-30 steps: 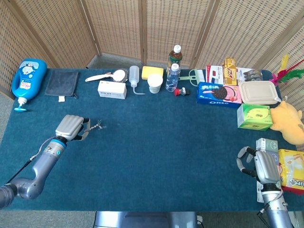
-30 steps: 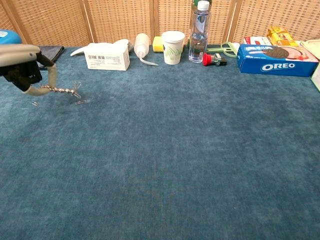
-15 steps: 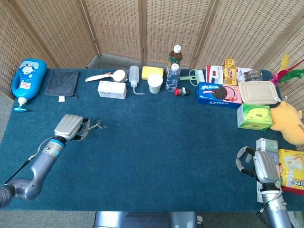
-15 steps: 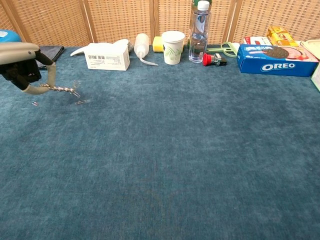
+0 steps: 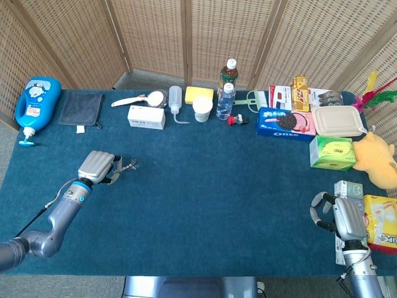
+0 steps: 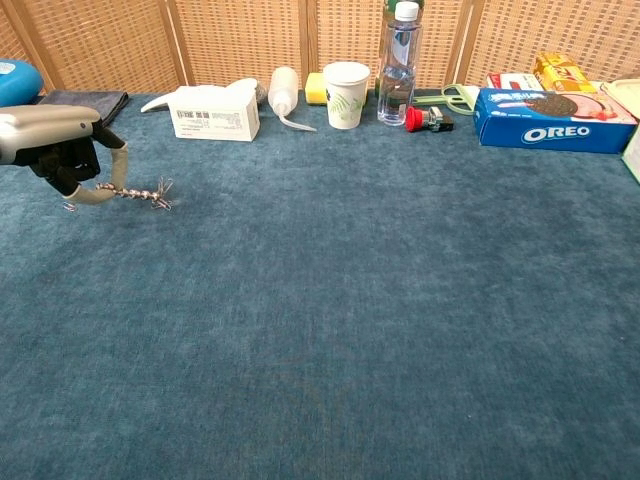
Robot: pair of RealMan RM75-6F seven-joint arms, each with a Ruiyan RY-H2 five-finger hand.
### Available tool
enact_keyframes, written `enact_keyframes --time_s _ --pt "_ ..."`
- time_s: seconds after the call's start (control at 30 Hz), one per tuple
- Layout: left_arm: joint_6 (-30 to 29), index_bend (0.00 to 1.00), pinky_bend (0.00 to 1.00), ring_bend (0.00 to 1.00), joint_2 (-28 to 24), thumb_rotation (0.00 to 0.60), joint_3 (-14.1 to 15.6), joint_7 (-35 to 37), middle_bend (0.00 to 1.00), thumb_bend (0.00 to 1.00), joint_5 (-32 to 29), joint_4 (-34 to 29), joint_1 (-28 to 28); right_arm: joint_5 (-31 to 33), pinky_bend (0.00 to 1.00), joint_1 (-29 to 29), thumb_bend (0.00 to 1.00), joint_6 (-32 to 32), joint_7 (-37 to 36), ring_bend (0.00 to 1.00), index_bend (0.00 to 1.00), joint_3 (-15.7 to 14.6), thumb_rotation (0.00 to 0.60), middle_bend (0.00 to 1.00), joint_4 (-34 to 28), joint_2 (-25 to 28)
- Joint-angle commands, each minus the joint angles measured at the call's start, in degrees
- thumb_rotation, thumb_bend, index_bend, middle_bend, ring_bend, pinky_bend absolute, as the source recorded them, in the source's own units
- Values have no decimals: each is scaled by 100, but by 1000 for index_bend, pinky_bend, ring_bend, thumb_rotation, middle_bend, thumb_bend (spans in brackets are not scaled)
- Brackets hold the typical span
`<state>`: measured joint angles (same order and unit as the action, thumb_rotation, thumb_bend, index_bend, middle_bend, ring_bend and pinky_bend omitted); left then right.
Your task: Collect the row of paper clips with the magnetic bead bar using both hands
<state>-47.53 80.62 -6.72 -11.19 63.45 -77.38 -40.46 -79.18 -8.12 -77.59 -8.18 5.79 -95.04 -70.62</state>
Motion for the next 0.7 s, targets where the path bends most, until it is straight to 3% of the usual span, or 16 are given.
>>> enact_keyframes --time_s 0.03,0.7 --pt "32 612 1000 1000 42 600 17 -17 928 714 -24 54 -11 11 829 -3 407 11 16 618 567 1 600 611 -7 0" --pt "-121 615 1000 1000 -144 600 -20 76 928 714 85 -86 46 52 829 -14 407 49 27 619 567 20 600 612 -18 1"
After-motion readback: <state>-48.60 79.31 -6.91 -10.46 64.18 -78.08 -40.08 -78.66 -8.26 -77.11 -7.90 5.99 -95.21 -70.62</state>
